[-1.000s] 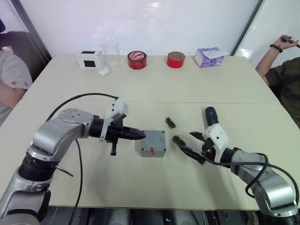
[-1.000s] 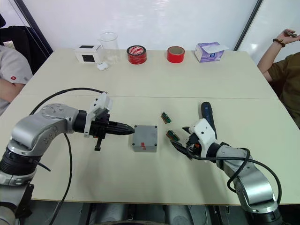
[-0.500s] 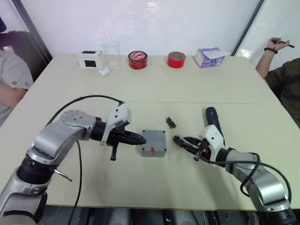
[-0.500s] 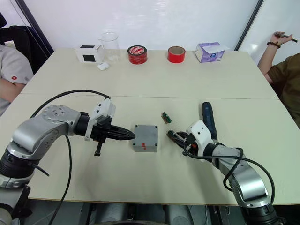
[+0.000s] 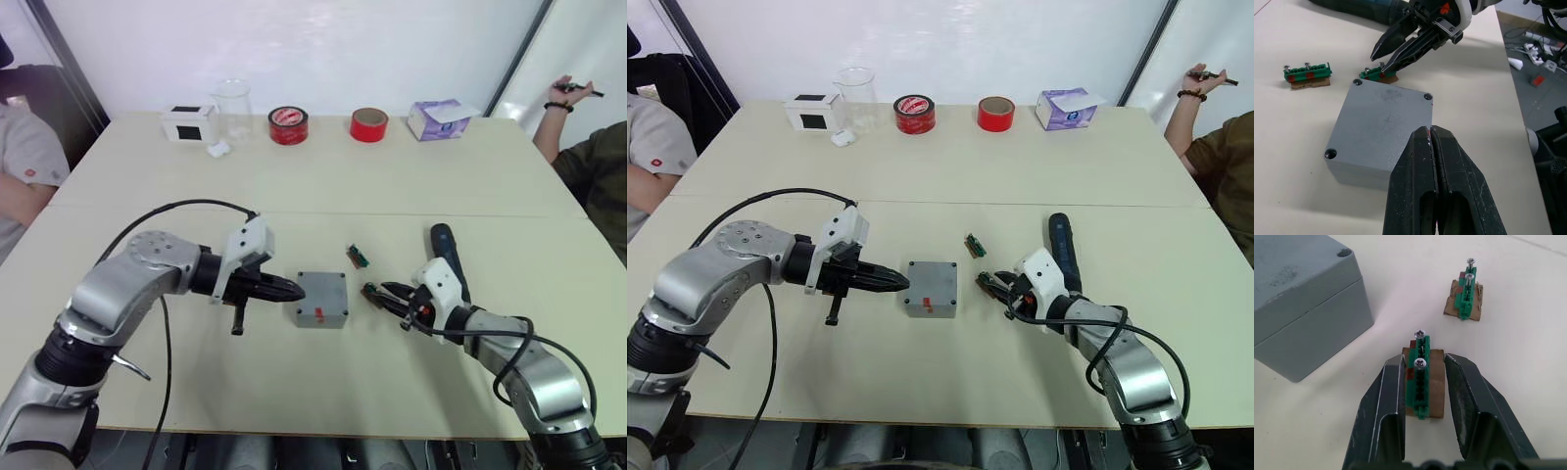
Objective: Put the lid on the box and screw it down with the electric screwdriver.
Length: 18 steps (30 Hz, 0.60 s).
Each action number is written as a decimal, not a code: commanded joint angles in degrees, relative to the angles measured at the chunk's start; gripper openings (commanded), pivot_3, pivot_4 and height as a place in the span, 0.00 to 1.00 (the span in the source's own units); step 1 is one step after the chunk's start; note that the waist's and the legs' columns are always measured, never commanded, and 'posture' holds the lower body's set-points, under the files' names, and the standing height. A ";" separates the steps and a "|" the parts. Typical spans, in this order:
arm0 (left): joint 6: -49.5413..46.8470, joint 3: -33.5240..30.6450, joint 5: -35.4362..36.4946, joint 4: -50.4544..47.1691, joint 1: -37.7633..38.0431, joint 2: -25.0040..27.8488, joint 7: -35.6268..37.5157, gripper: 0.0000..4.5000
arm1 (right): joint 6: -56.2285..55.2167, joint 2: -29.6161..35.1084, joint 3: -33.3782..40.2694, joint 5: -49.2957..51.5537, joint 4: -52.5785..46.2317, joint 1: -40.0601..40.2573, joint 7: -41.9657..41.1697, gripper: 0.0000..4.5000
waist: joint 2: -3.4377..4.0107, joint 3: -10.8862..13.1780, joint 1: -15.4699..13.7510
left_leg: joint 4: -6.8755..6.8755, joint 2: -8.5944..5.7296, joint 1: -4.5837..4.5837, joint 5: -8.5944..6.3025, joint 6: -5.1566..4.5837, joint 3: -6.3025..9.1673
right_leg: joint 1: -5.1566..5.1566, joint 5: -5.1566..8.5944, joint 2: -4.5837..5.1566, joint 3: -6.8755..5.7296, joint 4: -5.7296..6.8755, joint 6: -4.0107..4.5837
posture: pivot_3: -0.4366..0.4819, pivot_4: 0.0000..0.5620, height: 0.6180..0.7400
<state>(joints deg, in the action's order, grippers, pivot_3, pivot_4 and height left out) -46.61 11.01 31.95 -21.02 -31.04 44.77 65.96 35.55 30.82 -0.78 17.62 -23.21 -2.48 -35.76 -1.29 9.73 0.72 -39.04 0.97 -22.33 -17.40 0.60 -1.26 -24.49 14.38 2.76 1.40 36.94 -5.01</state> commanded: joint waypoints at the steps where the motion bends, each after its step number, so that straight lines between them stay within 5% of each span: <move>1: 1.25 -0.90 0.14 -0.97 0.51 0.08 -0.29 0.00 | -1.12 -0.28 0.48 0.49 -0.94 -0.62 0.18 0.02 | 0.00 0.00 0.01 | 0.00 0.00 0.00 0.00 0.00 0.00 | 0.00 0.00 0.00 0.00 0.00 0.00 | 0.48 0.27 1.00; 18: 1.80 -2.72 0.45 1.73 1.31 -0.07 -1.12 0.00 | 5.22 -1.08 6.90 5.64 -7.63 -2.35 4.92 0.02 | 0.00 0.00 0.00 | -0.01 0.00 0.00 0.00 0.00 0.00 | 0.00 -0.01 0.00 0.00 0.02 -0.02 | 0.48 0.27 1.00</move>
<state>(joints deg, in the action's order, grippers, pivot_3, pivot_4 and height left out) -45.67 10.53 31.95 -19.59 -29.64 44.64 65.23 39.71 30.06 2.40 21.18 -26.56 -3.13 -32.42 -1.29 9.73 0.72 -39.06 0.97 -22.33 -17.40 0.60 -1.26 -24.49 14.37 2.77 1.40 36.97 -5.02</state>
